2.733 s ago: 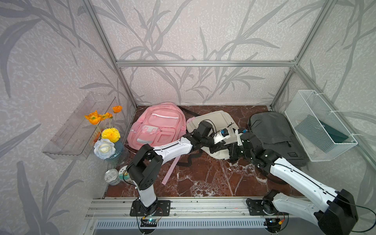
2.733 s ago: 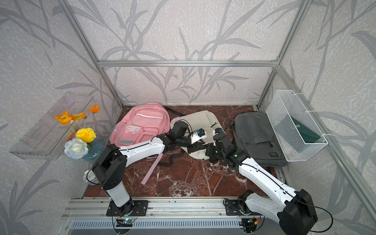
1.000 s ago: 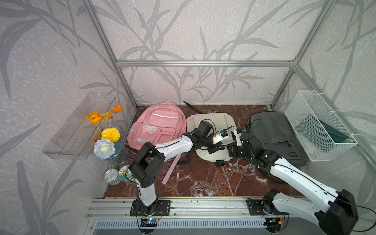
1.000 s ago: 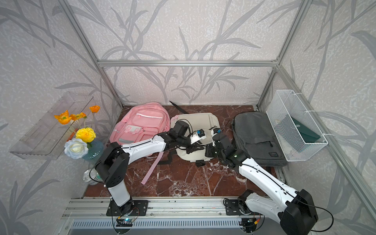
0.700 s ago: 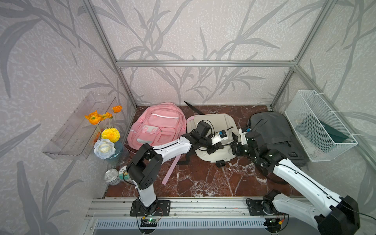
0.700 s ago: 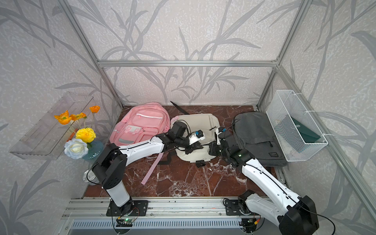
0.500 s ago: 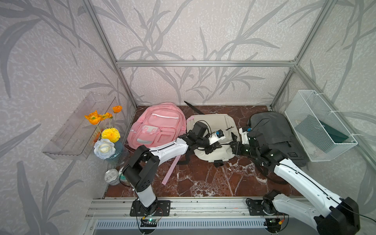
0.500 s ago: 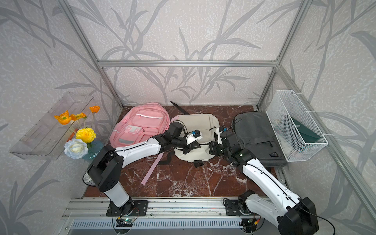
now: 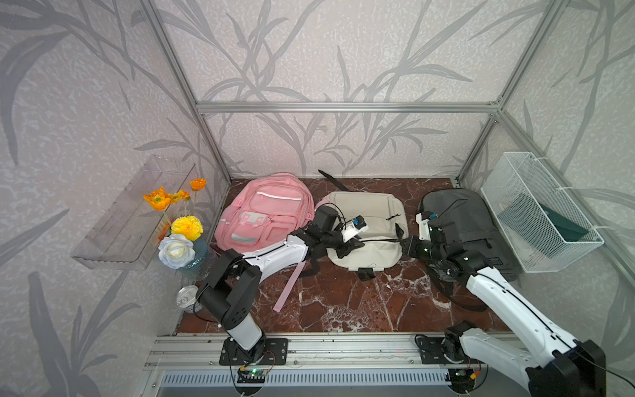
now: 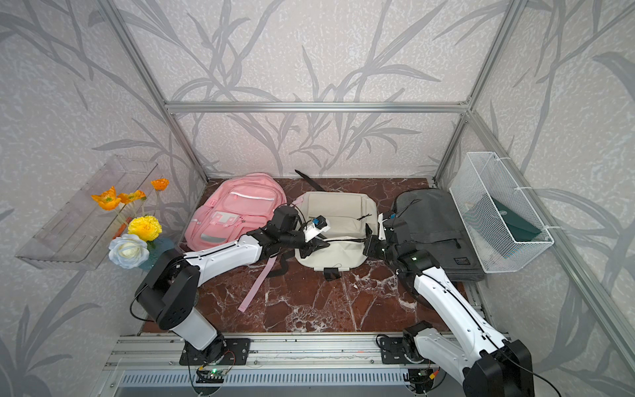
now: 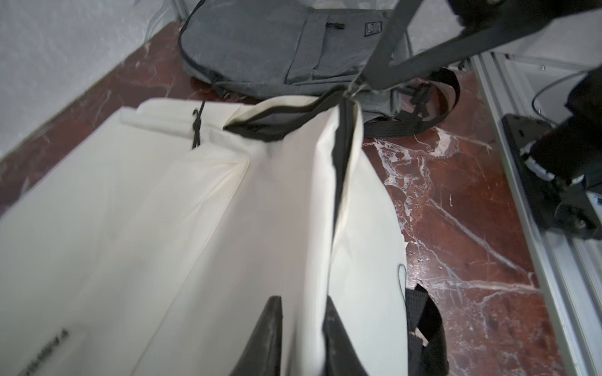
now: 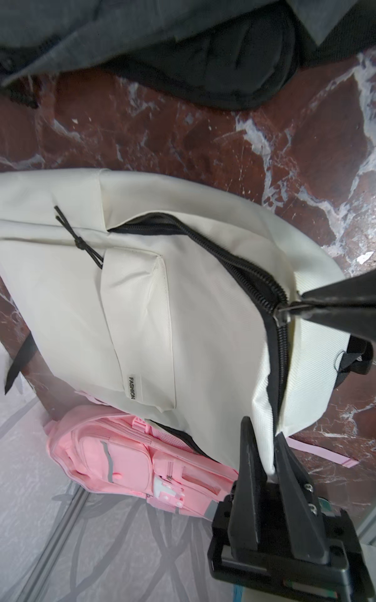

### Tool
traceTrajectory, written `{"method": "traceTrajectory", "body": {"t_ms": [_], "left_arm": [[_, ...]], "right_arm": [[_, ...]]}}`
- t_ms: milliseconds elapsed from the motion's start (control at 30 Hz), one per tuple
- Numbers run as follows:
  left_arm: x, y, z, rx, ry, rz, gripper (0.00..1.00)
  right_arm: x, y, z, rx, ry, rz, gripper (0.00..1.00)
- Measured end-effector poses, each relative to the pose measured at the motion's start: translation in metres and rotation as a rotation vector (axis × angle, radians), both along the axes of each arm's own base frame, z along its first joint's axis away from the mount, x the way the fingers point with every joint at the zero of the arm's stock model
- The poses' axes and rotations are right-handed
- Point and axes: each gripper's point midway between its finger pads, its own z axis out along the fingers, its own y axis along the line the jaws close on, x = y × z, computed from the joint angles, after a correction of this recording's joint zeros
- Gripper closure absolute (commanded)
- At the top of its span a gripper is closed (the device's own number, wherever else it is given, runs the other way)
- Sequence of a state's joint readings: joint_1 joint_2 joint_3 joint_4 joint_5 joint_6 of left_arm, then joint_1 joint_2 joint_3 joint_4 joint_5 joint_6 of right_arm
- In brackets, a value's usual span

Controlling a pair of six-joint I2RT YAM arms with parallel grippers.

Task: Zip up the backpack
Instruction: Zip the zipper on the backpack.

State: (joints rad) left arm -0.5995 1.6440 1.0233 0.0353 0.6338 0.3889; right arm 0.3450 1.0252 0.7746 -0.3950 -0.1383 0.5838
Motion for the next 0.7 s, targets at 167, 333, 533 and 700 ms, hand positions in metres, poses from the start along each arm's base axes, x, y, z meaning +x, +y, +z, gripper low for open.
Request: {"method": "traceTrajectory", "body": {"t_ms": [167, 333, 533, 700], "left_arm": [[0.001, 0.002, -0.003, 0.005, 0.039, 0.038, 0.26], [-0.016, -0.020, 0.005, -0.026, 0.047, -0.011, 0.19], [-0.015, -0.043, 0.035, -0.081, 0.026, -0.063, 0.34], [-0.008, -0.055, 0.024, -0.071, 0.070, -0.089, 0.65]], "right_arm": [[-0.009, 0.021, 0.000, -0.047, -0.025, 0.073, 1.00], [-0.016, 0.048, -0.003, -0.059, -0.032, 0.159, 1.00], [-0.018, 0.066, -0.002, -0.050, -0.045, 0.214, 1.00], [-0.020, 0.073, 0.002, -0.044, -0.063, 0.238, 1.00]]}}
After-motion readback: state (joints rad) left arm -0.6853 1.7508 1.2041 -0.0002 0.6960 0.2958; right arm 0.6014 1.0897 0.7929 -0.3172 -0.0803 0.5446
